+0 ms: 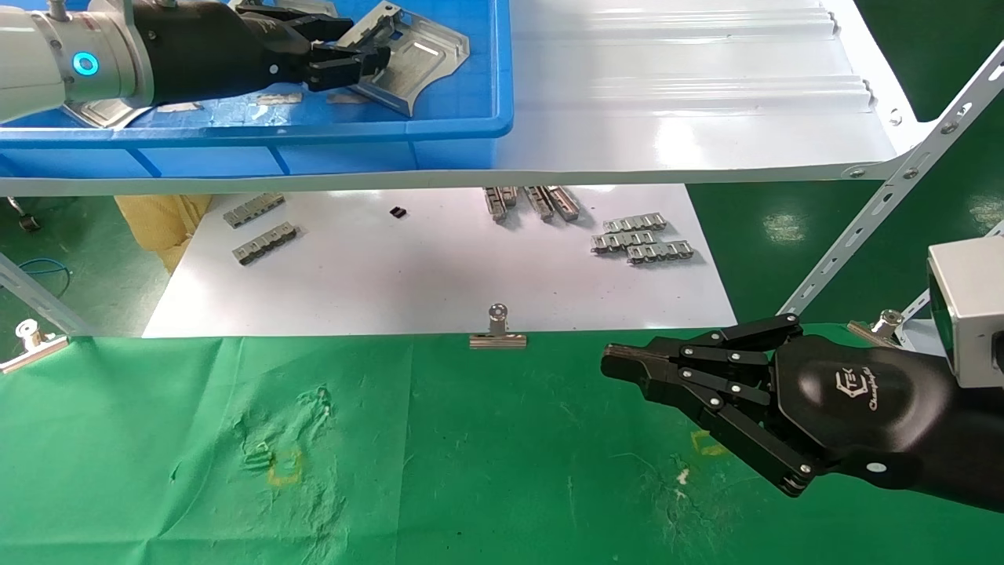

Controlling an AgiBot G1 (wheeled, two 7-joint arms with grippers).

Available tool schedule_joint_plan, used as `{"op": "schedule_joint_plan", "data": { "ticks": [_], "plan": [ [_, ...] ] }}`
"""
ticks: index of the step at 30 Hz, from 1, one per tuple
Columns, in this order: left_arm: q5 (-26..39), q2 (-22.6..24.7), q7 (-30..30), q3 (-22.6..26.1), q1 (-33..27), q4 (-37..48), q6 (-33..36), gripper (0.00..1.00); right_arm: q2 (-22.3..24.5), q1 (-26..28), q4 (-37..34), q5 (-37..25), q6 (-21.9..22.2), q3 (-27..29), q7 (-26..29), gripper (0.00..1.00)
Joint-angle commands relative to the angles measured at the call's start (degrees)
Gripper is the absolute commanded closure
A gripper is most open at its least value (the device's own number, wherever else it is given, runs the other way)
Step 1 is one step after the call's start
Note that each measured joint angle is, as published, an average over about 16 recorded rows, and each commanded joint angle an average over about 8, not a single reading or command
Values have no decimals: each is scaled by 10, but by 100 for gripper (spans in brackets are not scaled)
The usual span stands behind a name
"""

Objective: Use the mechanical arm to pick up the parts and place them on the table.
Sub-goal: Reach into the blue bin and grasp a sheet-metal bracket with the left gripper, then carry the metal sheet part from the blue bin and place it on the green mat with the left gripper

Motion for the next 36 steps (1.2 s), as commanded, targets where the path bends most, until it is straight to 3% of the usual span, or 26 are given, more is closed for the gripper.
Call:
{"op": "schedule_joint_plan", "data": {
  "ticks": [1, 24, 29, 36],
  "plan": [
    [-1, 2, -1, 0, 0, 3, -2, 100, 0, 0, 0, 0, 0, 0, 0, 100],
    [-29, -17, 0, -20, -18, 0, 6, 100, 0, 0, 0, 0, 0, 0, 0, 100],
    [-49, -40, 5, -34, -28, -11, 61, 100, 0, 0, 0, 0, 0, 0, 0, 100],
    [-68, -95, 40, -44, -27, -37, 221, 100, 0, 0, 0, 0, 0, 0, 0, 100]
  ]
}}
